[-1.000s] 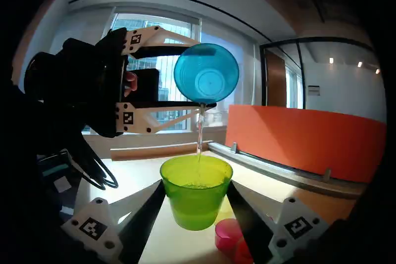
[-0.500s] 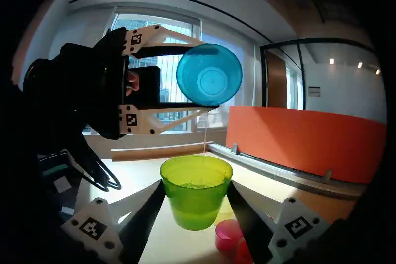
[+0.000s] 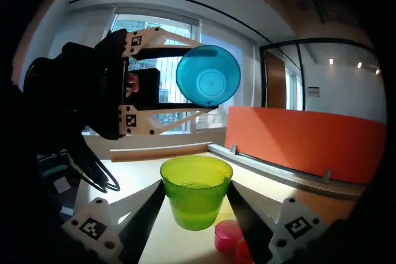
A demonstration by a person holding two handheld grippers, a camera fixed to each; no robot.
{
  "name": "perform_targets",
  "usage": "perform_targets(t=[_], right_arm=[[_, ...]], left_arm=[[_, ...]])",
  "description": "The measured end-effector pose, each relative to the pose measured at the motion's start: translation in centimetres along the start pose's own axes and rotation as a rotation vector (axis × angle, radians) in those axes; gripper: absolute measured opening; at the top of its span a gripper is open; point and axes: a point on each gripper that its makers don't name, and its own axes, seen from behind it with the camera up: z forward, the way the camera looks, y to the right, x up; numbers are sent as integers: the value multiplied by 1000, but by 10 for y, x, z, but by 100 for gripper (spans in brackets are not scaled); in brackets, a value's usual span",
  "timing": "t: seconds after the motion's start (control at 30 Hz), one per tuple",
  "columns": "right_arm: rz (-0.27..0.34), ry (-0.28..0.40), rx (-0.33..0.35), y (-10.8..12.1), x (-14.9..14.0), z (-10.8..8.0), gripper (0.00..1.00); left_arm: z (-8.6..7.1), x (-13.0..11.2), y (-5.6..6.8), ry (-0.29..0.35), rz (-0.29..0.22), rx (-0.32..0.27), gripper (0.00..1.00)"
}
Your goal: Pour water
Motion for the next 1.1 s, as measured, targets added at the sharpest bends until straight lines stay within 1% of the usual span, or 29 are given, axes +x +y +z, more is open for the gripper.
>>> perform_targets(t=[0.07,0.2,0.3,0.47,0.6,0.7,0.8,0.97,1.1], right_arm=[[2,3,-1,1,1,0,87],[4,5,-5,2,0,-2,88],[6,6,-9,4,-1,-2,87],[8,9,-14,5,-1,-2,87],[8,11,-15,4,0,-2,87],[7,13,-13,3,1,-3,87],[5,17,-13,3,3,-4,87],[4,25,-15,3,6,-4,88],[3,30,-15,3,7,-4,87]], left_arm=[[1,-1,0,0,-37,-3,84],[5,-1,1,8,-129,-14,84],[6,-1,1,18,-190,-22,84],[9,-4,3,17,-281,-36,84],[11,-9,6,10,-380,-54,84],[12,-14,5,4,-464,-61,84],[13,-19,3,-6,-559,-67,84],[13,-27,-2,-15,-743,-80,84],[14,-29,-5,4,-888,-96,84]])
